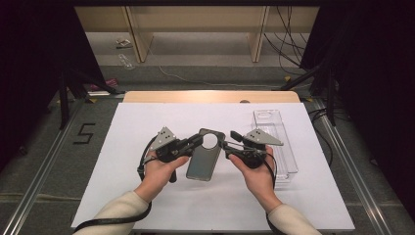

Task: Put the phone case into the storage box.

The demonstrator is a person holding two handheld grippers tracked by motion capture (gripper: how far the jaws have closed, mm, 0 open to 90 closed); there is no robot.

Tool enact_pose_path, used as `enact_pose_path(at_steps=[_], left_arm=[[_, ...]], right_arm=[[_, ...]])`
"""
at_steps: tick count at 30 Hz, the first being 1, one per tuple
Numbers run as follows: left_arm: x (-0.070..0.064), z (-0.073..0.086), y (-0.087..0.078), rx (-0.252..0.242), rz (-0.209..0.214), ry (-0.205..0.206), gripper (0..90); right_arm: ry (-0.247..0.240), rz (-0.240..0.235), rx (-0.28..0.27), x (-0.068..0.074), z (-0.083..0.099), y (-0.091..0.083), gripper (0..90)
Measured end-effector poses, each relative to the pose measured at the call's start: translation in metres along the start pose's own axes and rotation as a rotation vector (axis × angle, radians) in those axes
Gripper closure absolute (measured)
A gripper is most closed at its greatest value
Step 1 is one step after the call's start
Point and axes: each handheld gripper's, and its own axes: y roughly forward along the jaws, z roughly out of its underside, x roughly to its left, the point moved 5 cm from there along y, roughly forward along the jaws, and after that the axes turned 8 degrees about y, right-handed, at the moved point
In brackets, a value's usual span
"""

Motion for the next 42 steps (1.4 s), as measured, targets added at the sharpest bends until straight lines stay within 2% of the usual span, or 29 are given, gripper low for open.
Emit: enact_pose_path(at_steps=[16,25,42], left_arm=[[-0.0003,0.0002,0.0007,-0.005,0.004,-0.003,81.3],[-0.0013,0.0005,0.0014,-0.006,0.007,-0.002,81.3],[-0.0052,0.002,0.0033,-0.005,0.015,0.01,81.1]], right_arm=[[0.029,-0.012,0.009,0.0028,0.0019,-0.0005,66.5],[0.029,-0.019,0.011,0.0042,0.0019,-0.0012,77.2],[0.06,0.016,0.017,0.0046,-0.002,-0.0055,82.6]])
